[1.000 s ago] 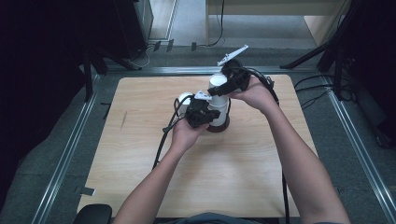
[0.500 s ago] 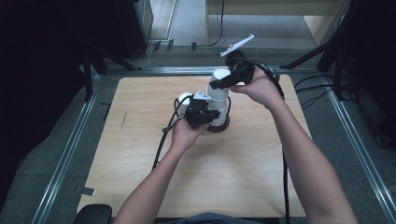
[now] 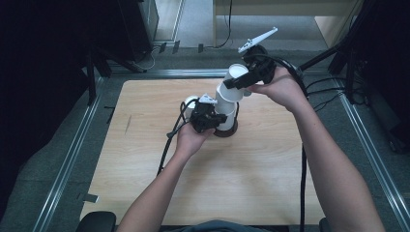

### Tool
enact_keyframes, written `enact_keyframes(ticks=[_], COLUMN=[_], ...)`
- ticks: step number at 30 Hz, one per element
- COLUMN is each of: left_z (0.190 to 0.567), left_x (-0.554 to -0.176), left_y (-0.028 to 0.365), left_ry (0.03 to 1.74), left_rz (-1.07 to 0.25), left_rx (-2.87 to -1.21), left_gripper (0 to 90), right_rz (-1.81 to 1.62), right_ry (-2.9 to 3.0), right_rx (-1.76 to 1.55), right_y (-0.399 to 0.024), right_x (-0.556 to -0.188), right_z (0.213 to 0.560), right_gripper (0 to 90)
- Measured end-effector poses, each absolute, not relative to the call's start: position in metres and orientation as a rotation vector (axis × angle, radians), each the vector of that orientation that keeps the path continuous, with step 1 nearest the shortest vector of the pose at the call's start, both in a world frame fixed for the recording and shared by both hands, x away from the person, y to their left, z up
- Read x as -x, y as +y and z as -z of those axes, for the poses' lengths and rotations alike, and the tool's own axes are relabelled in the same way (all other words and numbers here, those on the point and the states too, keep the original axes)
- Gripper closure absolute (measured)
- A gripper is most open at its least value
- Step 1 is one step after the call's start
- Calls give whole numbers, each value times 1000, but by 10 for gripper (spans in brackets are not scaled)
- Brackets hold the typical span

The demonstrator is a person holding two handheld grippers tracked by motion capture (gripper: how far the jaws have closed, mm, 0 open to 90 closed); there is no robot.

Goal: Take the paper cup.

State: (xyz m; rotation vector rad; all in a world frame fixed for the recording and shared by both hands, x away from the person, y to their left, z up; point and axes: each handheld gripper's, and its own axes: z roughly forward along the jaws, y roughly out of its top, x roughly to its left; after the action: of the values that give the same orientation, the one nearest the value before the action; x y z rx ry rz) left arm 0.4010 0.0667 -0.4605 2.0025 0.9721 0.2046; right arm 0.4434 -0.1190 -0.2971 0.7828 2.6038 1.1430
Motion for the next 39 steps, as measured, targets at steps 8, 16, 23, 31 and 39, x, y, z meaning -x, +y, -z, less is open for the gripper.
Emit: enact_keyframes(ticks=[8,16,23,31,39], left_z=[459,455,452,451,451], left_x=[-400,-395,-390,-380,-367], left_y=[69,72,77,88,101], left_ry=[957,918,876,814,706], left_rz=[-178,-134,-54,-12,-2], left_rx=[-2014,-2034,-2046,-2047,-2103], left_gripper=[783,734,639,518,462], right_rz=[-1190,-1155,-1147,-1145,-1166], right_ry=[2652,2681,2711,2744,2777], right_rx=[-749,-696,-653,-605,-545], right_y=[-135,-142,-149,-150,-150], right_x=[-428,-416,-403,-389,-373], right_z=[299,306,322,338,364], right_gripper=[311,311,311,310,310])
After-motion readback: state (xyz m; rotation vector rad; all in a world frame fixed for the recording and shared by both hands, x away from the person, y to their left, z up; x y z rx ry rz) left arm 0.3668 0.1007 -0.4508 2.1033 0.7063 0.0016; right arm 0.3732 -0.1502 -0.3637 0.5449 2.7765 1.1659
